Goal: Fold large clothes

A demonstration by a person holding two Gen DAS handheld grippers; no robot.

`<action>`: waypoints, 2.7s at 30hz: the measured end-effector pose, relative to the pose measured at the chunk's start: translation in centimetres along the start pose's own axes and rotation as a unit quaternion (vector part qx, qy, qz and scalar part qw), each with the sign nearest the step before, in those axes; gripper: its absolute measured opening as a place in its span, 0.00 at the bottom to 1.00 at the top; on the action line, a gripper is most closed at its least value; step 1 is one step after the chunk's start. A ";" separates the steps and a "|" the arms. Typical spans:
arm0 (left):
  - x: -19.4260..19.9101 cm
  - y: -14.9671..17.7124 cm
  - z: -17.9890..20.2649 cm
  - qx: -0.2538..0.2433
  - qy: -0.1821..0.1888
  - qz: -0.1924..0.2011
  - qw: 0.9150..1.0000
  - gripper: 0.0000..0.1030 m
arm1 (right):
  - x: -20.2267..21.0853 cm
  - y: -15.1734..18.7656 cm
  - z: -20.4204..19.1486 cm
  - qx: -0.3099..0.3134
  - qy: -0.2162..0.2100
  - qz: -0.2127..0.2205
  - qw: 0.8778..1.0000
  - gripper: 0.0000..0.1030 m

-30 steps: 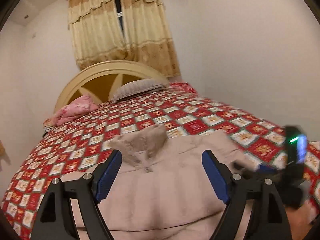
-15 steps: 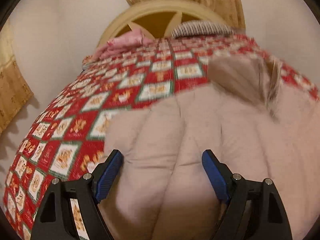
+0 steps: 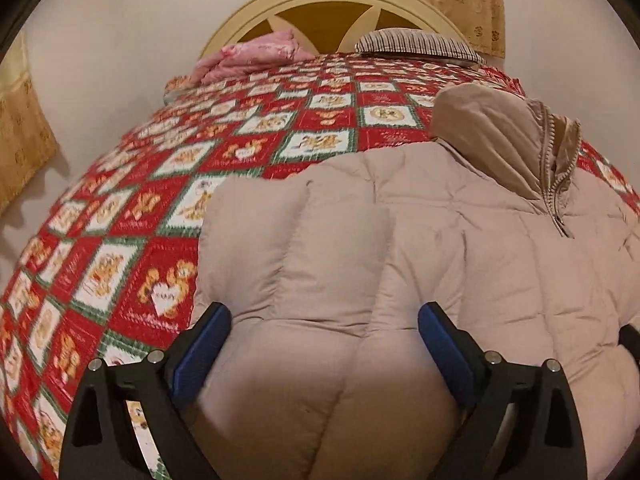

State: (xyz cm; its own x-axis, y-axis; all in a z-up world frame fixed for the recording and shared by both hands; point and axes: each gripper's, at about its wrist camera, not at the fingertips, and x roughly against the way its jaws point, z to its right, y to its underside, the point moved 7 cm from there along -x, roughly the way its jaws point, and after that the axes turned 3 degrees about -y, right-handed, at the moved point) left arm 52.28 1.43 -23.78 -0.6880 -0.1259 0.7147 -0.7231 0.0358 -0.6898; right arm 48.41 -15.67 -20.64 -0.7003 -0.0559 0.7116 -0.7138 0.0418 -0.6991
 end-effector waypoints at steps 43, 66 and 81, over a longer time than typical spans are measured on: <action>7.4 -0.6 6.4 -0.080 0.018 0.067 0.994 0.98 | 1.1 -0.5 0.2 0.007 -0.018 -0.001 1.000 0.81; 6.3 1.6 6.1 -0.054 0.048 0.039 0.997 0.99 | -4.2 -5.5 14.8 -0.165 -0.071 0.027 0.983 0.83; 2.5 -0.6 -4.9 0.178 0.219 0.003 0.959 0.99 | -4.0 -5.2 14.0 -0.134 -0.042 0.033 0.990 0.87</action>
State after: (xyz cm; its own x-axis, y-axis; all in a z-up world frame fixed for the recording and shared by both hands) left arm 50.69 5.92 -21.08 -0.7077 0.3048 0.6373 -0.7064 -0.3145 -0.6341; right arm 55.12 -29.64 -20.82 -0.7498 -0.1256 0.6497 -0.6516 0.3114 -0.6917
